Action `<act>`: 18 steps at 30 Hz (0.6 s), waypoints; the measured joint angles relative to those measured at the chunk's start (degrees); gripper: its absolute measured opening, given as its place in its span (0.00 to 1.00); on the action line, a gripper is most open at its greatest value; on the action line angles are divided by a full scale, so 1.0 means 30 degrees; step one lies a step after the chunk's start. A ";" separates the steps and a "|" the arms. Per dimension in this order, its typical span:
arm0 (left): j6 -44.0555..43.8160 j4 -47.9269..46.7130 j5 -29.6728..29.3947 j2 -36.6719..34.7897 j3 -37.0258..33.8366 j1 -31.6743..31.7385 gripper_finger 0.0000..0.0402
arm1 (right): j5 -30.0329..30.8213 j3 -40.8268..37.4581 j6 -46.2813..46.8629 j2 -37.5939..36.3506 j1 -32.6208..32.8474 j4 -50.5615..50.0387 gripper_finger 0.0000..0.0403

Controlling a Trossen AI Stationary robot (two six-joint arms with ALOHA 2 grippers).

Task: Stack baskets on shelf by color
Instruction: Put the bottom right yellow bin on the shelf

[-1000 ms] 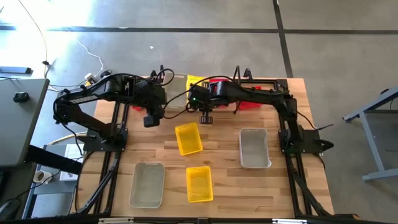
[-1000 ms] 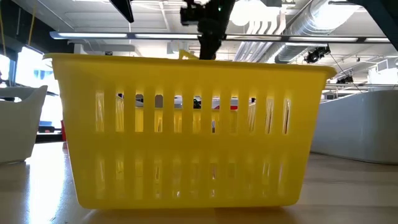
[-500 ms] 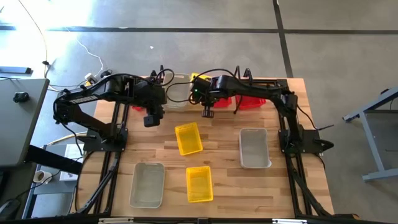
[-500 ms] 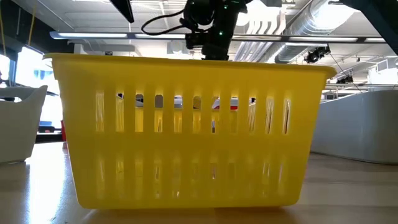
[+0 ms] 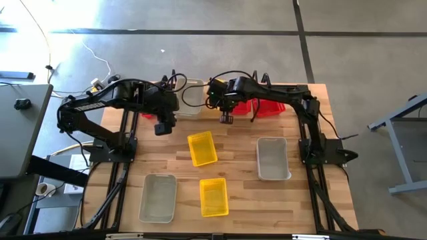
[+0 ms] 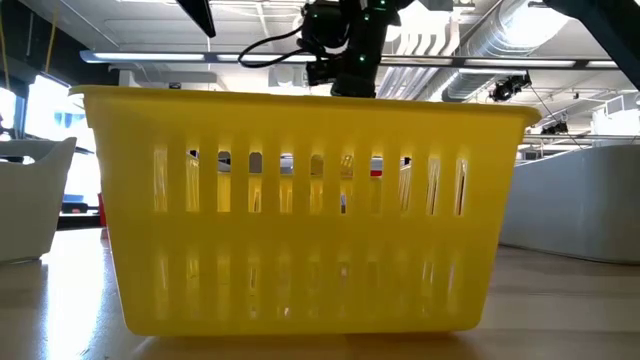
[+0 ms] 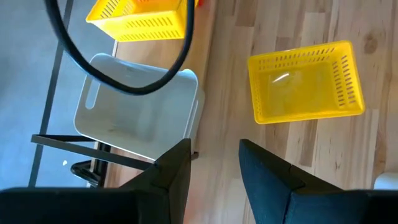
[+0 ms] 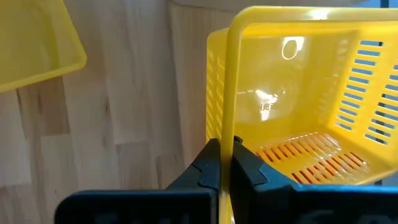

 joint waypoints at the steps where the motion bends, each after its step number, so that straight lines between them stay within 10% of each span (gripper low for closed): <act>1: 0.0000 0.0000 -0.0001 0.0000 0.0000 0.0000 0.31 | 0.0000 0.0000 -0.0025 0.0000 0.0006 -0.0130 0.00; 18: -0.0146 0.0000 -0.0009 0.0000 0.0000 0.0000 0.31 | -0.0180 0.0025 -0.0338 0.0005 0.0219 0.0230 0.00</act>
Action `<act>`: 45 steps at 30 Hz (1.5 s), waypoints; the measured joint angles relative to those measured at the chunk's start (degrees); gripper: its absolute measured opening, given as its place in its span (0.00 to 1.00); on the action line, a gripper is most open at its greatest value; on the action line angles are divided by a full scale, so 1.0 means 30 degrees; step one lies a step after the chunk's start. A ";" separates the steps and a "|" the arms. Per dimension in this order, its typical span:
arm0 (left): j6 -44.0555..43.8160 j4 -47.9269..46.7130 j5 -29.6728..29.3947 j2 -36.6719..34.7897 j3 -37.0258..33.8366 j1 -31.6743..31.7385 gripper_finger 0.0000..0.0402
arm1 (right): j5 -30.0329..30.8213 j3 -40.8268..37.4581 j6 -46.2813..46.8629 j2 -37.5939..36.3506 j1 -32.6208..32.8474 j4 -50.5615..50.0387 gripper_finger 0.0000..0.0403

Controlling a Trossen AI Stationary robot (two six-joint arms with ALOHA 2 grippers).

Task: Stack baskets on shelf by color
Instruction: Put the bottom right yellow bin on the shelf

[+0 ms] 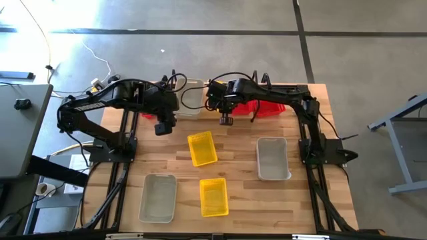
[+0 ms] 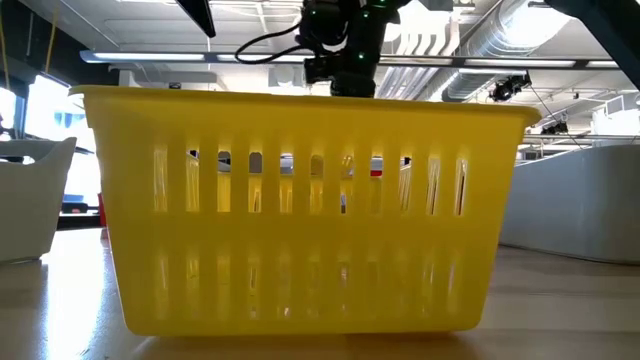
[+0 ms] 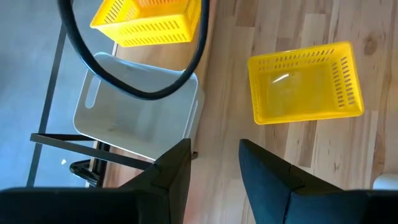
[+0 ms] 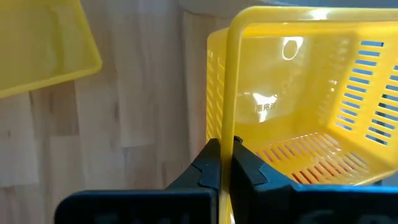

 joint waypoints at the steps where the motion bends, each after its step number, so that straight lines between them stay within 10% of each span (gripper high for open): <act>1: 0.0000 0.0000 -0.0049 0.0000 0.0000 0.0000 0.31 | -0.0045 0.0005 0.0009 0.0053 0.0014 0.0153 0.00; 34: 0.0000 -0.0006 -0.0429 -0.0007 0.0000 0.0000 0.31 | 0.0813 0.0011 0.0032 0.2341 0.0206 0.1277 0.00; 45: 0.0000 -0.0007 -0.0422 -0.0007 0.0000 0.0000 0.31 | 0.0956 0.0011 0.0105 0.2341 0.0188 0.1197 0.21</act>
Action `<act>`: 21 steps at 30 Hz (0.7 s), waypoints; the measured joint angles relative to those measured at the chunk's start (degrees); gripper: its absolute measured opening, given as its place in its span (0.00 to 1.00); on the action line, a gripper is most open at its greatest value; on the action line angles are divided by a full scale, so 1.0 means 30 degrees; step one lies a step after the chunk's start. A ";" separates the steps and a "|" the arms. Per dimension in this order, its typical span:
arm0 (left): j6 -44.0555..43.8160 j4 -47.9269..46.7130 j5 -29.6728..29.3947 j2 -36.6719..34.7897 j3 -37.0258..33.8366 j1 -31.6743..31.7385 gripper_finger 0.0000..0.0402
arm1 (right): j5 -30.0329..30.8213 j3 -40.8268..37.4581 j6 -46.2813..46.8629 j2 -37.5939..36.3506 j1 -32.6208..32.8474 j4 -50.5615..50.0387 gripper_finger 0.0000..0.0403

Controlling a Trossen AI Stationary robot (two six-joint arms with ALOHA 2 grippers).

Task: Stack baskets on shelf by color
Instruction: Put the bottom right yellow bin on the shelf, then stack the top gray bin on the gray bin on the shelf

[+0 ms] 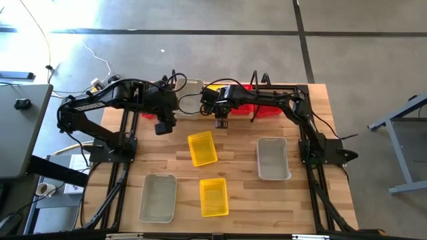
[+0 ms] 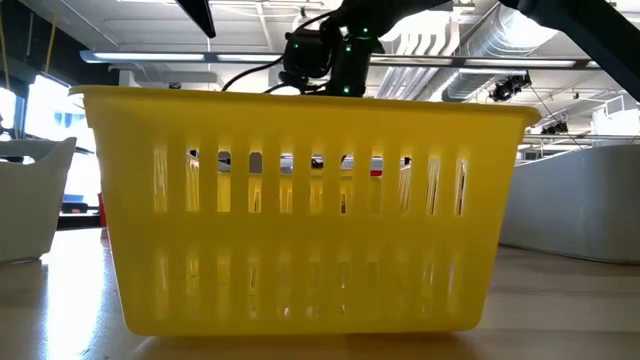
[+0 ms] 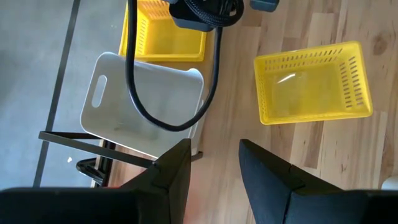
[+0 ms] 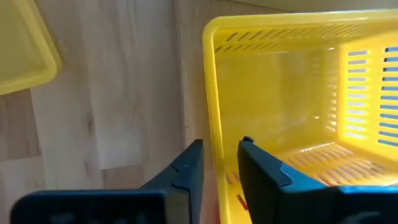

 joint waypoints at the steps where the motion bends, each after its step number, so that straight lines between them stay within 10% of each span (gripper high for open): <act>1: 0.0003 0.0000 0.0000 0.0000 0.0000 -0.0003 0.31 | -0.0104 0.0000 0.0294 -0.0012 0.0000 -0.0013 0.22; 21: 0.0005 -0.0017 0.0017 -0.0178 0.0000 -0.0015 0.31 | -0.0772 0.3402 0.4518 -0.0638 0.0398 -0.4009 0.24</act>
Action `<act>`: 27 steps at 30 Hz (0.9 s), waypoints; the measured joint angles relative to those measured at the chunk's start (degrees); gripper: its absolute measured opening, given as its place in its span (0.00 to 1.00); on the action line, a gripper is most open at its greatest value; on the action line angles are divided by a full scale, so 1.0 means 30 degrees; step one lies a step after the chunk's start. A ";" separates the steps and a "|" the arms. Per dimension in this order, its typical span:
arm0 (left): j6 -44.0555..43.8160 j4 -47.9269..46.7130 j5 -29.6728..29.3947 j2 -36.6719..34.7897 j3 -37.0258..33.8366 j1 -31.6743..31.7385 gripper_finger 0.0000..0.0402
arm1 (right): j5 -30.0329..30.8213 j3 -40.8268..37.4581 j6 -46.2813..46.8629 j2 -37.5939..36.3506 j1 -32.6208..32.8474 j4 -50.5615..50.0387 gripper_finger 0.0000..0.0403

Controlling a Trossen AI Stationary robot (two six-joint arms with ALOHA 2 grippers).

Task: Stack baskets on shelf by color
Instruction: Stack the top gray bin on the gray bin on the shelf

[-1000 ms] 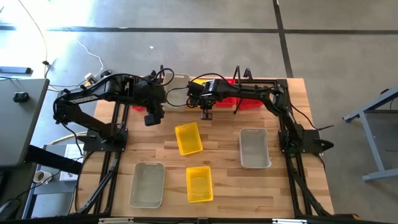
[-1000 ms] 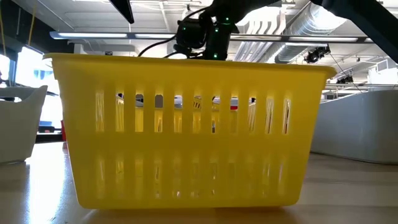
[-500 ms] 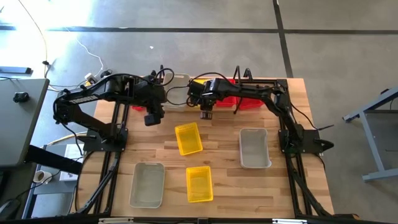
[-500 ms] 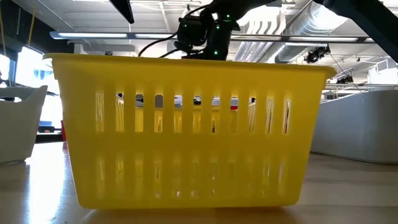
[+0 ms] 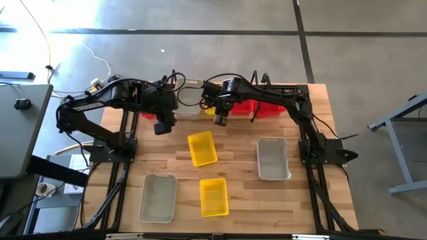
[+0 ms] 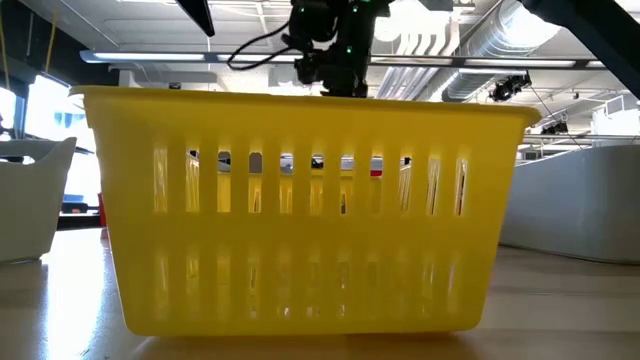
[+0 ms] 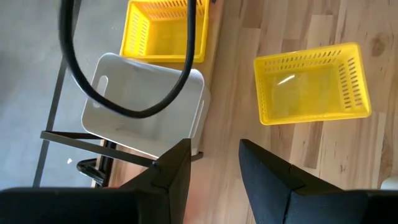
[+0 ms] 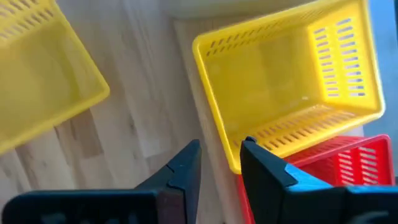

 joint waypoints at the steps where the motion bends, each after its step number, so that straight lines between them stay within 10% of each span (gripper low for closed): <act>1: -0.0003 -0.0004 0.0059 -0.0015 0.0000 0.0000 0.31 | 0.0046 0.0000 0.0261 -0.0164 0.0105 -0.0137 0.24; 16: 0.0498 -0.0067 0.0947 -0.0092 0.0000 -0.0031 0.31 | 0.3148 -0.1145 0.4937 -0.1848 0.3224 -0.4195 0.24; 27: 0.0501 -0.0048 0.1503 -0.0085 0.0000 -0.0036 0.31 | 0.4207 -0.7737 1.1512 -0.6734 0.5820 -0.4566 0.24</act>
